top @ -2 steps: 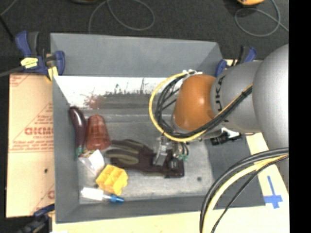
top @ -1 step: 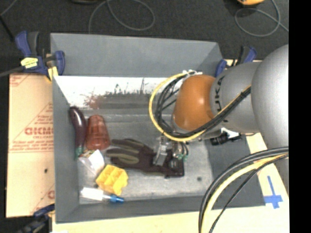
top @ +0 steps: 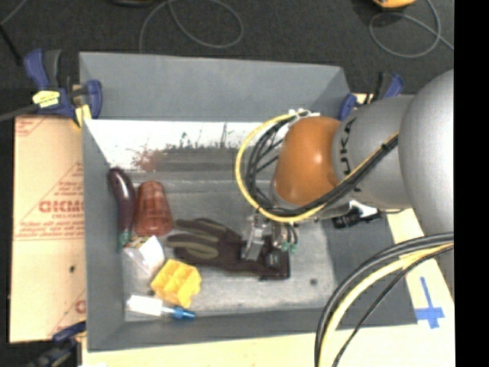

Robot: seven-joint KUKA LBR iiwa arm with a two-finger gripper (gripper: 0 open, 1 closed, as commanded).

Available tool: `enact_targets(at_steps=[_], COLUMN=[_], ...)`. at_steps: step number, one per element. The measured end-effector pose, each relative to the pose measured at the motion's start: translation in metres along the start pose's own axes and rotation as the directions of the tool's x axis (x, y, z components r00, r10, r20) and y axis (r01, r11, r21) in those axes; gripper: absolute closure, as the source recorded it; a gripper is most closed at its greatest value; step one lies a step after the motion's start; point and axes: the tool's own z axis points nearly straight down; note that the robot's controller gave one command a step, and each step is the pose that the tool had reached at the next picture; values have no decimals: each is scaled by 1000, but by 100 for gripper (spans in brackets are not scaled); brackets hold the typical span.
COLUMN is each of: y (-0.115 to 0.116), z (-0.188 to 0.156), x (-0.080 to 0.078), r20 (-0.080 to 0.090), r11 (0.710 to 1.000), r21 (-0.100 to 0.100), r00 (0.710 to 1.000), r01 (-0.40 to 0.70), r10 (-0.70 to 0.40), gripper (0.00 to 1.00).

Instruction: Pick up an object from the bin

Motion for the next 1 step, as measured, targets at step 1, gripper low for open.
enact_targets(at_steps=[1], y=[0], z=[-21], x=[0], r20=[-2], r11=[1000], r21=[0], r00=[1000], r01=[1], r10=[-1], gripper=[100])
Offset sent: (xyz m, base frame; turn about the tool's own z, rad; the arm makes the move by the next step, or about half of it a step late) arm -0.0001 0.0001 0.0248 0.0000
